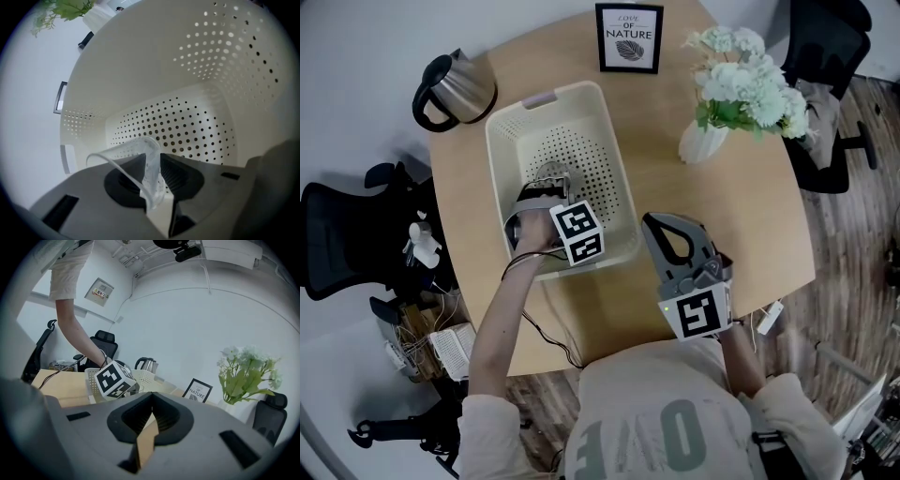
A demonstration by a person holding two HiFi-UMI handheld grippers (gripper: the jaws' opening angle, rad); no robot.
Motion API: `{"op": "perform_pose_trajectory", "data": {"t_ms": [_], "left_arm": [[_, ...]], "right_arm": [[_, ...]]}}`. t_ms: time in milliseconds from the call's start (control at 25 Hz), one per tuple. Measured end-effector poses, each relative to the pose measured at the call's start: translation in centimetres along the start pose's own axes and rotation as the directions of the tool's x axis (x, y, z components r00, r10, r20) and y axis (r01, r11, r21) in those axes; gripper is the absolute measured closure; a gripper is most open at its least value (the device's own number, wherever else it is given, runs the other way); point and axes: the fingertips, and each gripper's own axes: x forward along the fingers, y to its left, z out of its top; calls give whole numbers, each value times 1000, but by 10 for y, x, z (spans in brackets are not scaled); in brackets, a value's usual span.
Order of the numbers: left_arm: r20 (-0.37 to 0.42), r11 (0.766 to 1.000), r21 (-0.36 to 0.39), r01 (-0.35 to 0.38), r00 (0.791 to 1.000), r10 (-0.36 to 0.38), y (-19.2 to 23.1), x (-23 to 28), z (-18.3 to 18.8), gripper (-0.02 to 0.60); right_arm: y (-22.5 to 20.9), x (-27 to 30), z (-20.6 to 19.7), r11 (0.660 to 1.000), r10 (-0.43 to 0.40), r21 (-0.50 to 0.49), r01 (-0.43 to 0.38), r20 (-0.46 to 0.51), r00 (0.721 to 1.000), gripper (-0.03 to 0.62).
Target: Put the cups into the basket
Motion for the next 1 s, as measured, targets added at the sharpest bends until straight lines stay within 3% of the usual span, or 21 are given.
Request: {"op": "perform_pose_trajectory", "data": {"t_ms": [120, 280, 400, 760, 920, 1000], "left_arm": [[18, 999, -11, -49, 999, 49, 10, -8, 3, 442], [45, 996, -47, -72, 996, 74, 14, -18, 9, 426], [60, 992, -100, -72, 995, 78, 14, -27, 11, 360], [116, 970, -185, -160, 976, 183, 27, -75, 11, 354], [175, 941, -283, -185, 955, 241, 35, -113, 10, 356], [232, 904, -387, -180, 930, 285, 41, -138, 10, 383]], "right_arm": [[0, -3, 0, 1000, -4, 3, 4, 1, 1000, 595], [2, -7, 4, 1000, -5, 2, 5, 5, 1000, 595], [3, -10, 9, 1000, -4, -10, 4, 16, 1000, 595], [12, -19, 26, 999, -4, -32, 5, 40, 999, 595], [17, -23, 36, 999, -6, -48, 9, 59, 998, 595], [19, -26, 42, 998, -8, -55, 12, 67, 998, 595]]}}
